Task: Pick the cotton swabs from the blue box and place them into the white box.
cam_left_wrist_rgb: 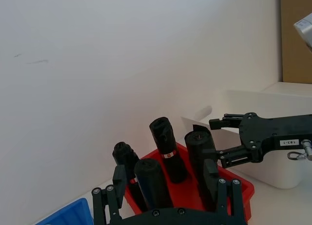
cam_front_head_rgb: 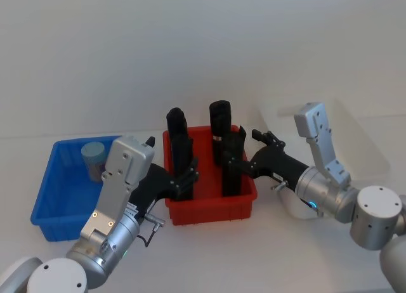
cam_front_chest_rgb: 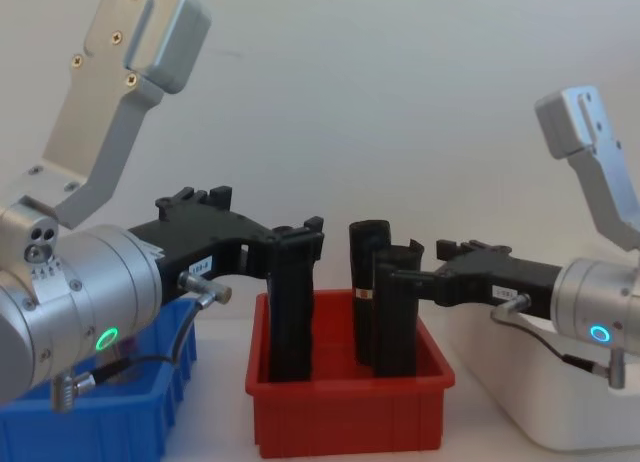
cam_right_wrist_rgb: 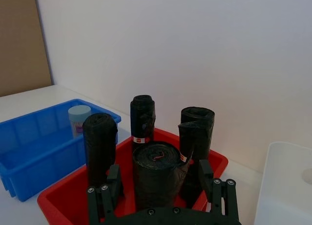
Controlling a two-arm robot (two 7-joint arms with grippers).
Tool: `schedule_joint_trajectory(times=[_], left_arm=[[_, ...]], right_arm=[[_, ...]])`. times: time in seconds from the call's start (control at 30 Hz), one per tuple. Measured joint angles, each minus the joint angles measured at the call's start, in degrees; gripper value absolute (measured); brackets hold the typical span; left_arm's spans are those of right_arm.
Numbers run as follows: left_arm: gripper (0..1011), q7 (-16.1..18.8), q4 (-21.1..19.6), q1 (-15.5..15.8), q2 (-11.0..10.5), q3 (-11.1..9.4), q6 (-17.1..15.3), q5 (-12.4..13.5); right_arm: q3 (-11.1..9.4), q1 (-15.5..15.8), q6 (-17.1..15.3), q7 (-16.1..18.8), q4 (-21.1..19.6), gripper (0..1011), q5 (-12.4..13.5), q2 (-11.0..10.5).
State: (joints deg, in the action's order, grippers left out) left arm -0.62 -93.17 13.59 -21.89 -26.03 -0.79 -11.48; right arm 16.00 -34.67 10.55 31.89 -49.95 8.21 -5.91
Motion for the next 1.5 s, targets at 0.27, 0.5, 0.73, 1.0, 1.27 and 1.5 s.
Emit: schedule_joint_trajectory(times=[0.27, 0.5, 0.73, 1.0, 1.27, 1.5], left_arm=[[1004, 0.0, 0.0, 0.0, 0.0, 0.0, 0.0, 0.0], [1004, 0.0, 0.0, 0.0, 0.0, 0.0, 0.0, 0.0], [1004, 0.0, 0.0, 0.0, 0.0, 0.0, 0.0, 0.0], [1004, 0.0, 0.0, 0.0, 0.0, 0.0, 0.0, 0.0], [1004, 0.0, 0.0, 0.0, 0.0, 0.0, 0.0, 0.0], [1004, 0.0, 0.0, 0.0, 0.0, 0.0, 0.0, 0.0]], right_arm=[[0.23, -3.5, 0.87, 2.31, 5.61, 1001, -0.04, 1.13], [0.54, -6.63, 1.77, 4.1, 11.18, 1002, -0.11, 2.15], [0.77, -9.62, 3.21, 5.37, 16.67, 969, -0.2, 3.12], [0.78, -12.5, 5.46, 7.09, 22.43, 763, 0.08, 4.02], [0.51, -13.41, 6.82, 8.19, 24.0, 545, 0.77, 4.26], [0.14, -10.77, 6.21, 8.19, 18.06, 509, 1.88, 3.43]])
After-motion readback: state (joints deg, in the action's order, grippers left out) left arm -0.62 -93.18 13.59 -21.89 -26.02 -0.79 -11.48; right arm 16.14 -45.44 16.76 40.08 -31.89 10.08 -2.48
